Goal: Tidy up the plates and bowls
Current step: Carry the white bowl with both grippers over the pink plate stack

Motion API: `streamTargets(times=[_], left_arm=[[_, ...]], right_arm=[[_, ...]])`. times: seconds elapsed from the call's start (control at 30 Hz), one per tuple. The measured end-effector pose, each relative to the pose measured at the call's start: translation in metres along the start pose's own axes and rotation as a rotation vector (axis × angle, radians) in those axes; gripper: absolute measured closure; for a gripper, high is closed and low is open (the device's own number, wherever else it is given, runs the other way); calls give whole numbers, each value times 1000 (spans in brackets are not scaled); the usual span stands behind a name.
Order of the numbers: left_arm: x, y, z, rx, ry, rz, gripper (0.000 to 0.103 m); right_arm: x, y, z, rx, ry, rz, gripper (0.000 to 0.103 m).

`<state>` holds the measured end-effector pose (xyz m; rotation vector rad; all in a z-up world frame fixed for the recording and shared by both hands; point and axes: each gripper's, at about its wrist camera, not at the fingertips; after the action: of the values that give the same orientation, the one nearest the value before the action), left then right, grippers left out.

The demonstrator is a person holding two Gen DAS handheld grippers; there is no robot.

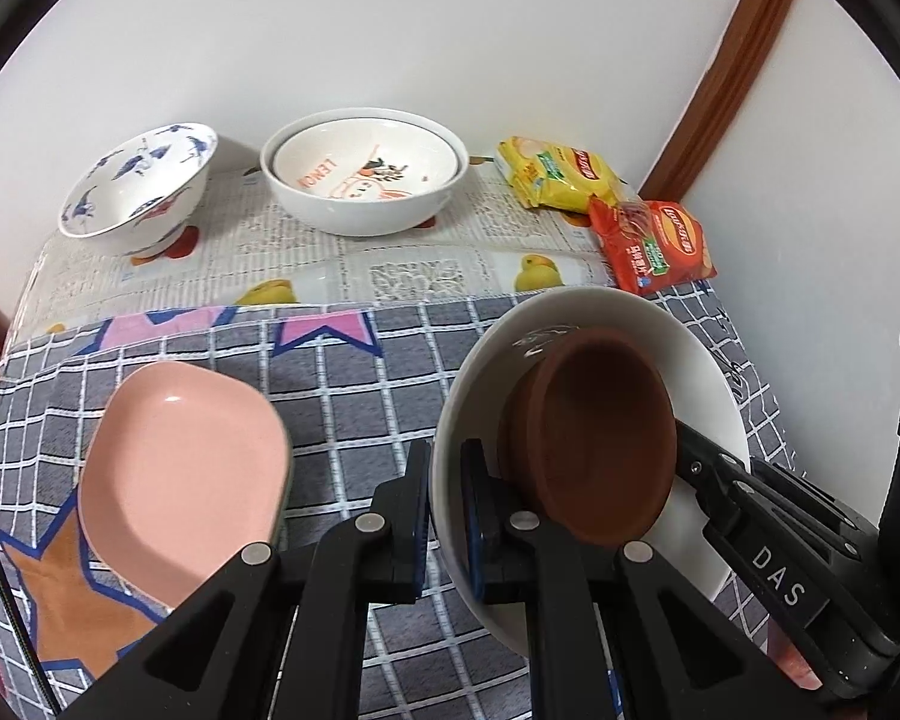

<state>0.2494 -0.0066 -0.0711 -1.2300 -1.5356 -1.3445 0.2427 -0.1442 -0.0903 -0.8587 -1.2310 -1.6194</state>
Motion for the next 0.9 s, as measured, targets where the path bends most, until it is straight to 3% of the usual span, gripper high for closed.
streamTargets(times=[0.9], left_arm=[[14, -17, 77, 84, 9, -16, 93]], right_arm=[[-26, -14, 71, 62, 27, 29, 94]])
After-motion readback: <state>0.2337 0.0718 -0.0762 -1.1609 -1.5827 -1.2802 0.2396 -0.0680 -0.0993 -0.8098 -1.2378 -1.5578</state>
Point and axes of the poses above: each gripper's, at about its wrist camera, not at the fingertips, and x roughly against the way its jaws point, z to its left, y to its top, and after that the axes turned 14 degrees about z, right-handed
